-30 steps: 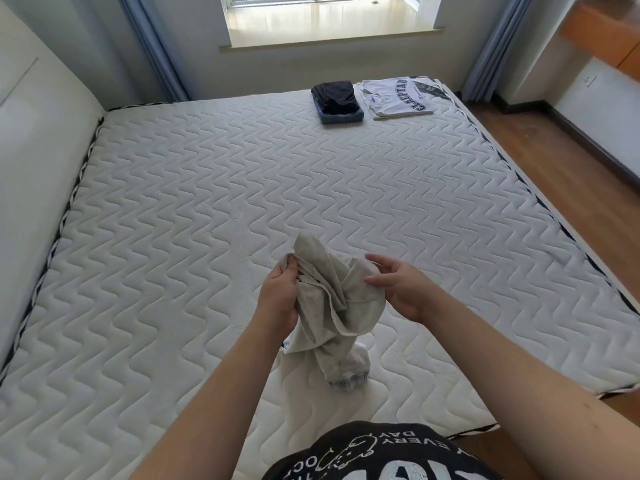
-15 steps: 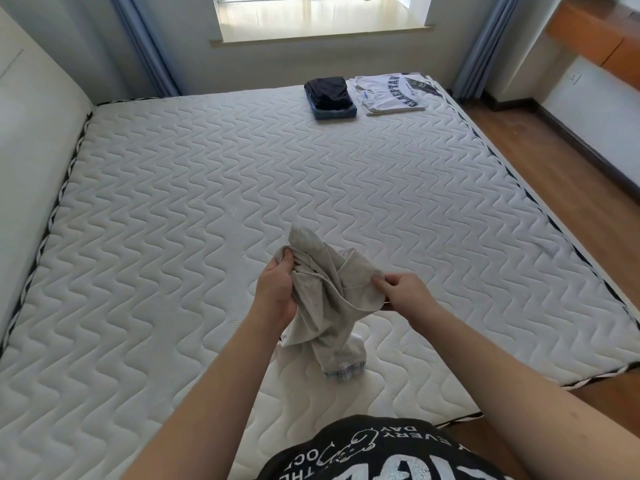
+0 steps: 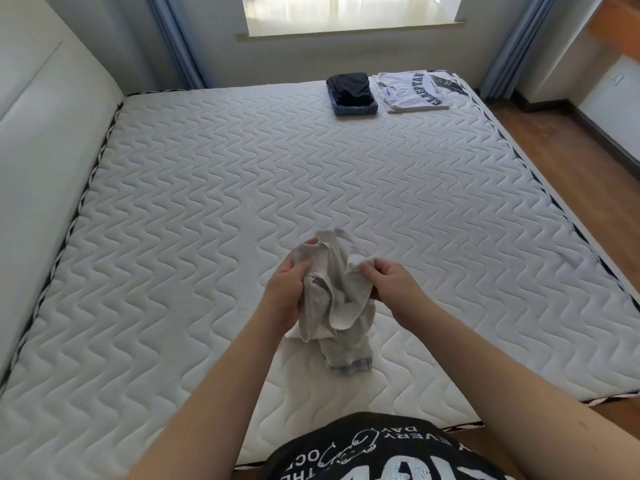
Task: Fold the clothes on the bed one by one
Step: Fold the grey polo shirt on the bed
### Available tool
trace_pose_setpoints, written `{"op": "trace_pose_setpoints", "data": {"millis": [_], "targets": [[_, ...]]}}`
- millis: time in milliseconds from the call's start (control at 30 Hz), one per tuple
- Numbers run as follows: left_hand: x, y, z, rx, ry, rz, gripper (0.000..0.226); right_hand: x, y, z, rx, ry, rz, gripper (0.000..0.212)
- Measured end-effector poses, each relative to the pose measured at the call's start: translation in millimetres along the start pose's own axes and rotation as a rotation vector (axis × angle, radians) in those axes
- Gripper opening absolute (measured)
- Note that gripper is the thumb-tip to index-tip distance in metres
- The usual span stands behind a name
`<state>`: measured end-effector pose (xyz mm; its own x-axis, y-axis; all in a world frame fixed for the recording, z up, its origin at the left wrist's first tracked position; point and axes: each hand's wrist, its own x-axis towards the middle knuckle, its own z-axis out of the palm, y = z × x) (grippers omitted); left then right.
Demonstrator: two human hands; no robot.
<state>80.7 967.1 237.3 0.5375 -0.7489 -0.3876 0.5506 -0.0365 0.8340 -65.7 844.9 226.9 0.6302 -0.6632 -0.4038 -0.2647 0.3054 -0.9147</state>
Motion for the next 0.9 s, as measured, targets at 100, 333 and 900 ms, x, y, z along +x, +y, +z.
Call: {"op": "trace_pose_setpoints", "data": {"millis": [100,333,900], "targets": [[-7,1,1,0.232,-0.034,0.046,0.058,5,0,2,-0.082,-0.02,0.035,0.033],[-14,2,10,0.418,0.129,0.086,0.016,11,3,1,-0.197,-0.1,0.012,0.031],[14,-34,-5,1.446,0.306,0.088,0.038,56,22,-123,-1.171,-0.068,-0.021,0.03]]}}
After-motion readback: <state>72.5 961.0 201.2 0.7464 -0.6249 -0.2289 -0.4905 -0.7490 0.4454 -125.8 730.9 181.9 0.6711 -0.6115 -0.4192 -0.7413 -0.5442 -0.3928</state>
